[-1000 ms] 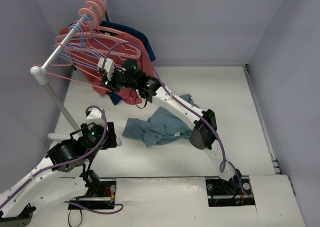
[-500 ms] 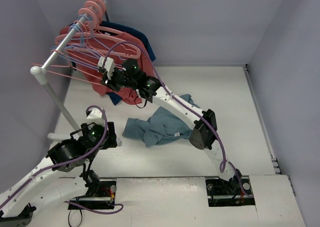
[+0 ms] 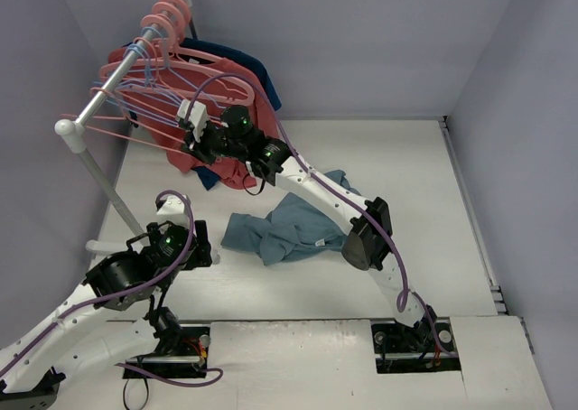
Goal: Place the t-shirt on the hanger
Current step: Pick up the hanger from the clothesline.
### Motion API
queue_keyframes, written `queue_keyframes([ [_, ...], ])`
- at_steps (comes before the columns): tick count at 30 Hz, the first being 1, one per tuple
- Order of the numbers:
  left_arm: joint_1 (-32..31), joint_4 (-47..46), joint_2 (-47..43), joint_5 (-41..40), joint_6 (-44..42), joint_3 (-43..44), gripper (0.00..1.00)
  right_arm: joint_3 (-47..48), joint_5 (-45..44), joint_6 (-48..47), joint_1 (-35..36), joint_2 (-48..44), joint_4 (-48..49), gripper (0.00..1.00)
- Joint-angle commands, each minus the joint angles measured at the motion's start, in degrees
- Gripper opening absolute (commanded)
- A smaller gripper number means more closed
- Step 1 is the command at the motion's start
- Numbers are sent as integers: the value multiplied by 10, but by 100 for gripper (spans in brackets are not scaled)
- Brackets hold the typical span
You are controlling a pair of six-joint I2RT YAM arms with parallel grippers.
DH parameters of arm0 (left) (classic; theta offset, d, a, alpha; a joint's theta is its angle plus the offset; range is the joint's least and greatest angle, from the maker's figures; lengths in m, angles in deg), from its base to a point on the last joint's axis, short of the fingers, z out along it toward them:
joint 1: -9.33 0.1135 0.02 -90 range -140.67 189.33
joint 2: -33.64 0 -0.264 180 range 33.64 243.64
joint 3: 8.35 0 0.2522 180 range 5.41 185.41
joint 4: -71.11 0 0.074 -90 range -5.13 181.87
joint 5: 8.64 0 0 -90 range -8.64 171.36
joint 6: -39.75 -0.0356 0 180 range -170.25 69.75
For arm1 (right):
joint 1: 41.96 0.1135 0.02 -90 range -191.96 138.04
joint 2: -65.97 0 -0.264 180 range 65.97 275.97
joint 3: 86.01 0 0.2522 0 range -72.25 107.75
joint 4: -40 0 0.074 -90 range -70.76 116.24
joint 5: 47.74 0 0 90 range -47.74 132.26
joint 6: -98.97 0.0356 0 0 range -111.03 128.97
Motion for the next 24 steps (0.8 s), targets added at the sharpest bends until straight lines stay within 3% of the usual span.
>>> queue_keyframes([
  [1,4,-8,2,-11,-11,36,64,7,8,13,3,-70,58,0],
  [16,4,-10,21,-27,-24,52,64,-122,21,24,3,-194,62,0],
  [24,4,-11,25,-33,-43,63,64,-360,-17,39,1,-296,64,0],
])
